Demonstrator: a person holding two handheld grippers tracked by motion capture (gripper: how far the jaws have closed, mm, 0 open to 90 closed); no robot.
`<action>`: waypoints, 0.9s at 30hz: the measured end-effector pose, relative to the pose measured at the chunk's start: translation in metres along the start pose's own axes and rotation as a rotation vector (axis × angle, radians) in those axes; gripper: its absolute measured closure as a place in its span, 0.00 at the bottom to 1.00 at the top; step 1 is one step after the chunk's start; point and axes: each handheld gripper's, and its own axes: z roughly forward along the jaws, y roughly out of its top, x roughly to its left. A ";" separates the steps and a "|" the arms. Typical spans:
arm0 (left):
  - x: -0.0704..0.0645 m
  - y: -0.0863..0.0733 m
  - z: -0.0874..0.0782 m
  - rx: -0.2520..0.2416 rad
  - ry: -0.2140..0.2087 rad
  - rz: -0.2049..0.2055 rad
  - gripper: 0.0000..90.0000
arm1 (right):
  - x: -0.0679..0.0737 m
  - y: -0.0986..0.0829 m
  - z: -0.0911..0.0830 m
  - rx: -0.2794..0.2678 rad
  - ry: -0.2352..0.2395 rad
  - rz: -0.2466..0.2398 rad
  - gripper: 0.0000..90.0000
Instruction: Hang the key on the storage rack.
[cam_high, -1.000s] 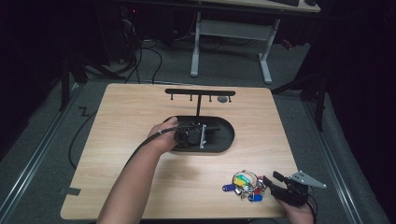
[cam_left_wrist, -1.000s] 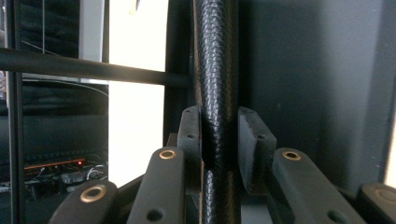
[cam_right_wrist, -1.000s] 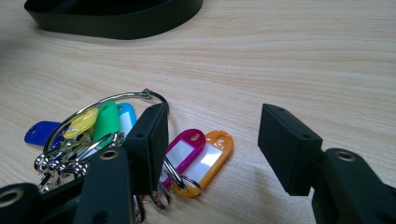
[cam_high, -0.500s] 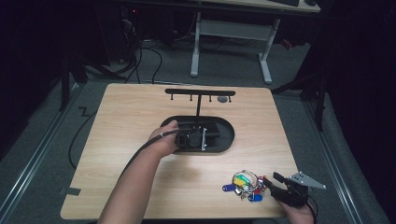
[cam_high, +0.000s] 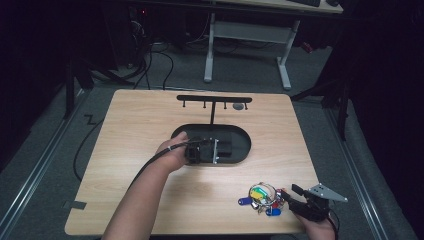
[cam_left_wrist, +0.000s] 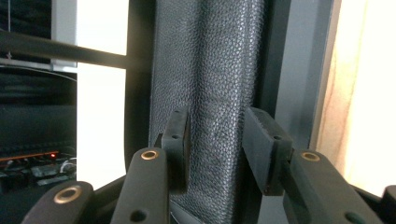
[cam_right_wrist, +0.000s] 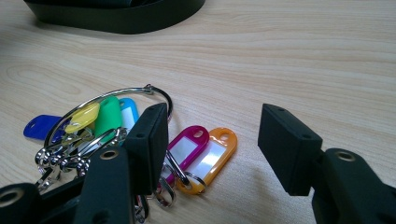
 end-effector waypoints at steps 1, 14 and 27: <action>0.000 -0.001 -0.002 -0.001 0.004 -0.006 0.70 | 0.000 0.000 0.000 0.001 -0.001 -0.001 0.48; -0.019 -0.022 -0.039 -0.093 0.019 -0.108 0.68 | 0.004 0.001 0.002 0.015 -0.005 -0.020 0.48; -0.058 -0.059 -0.052 -0.189 -0.030 -0.348 0.65 | 0.004 0.000 0.003 0.020 -0.012 -0.021 0.48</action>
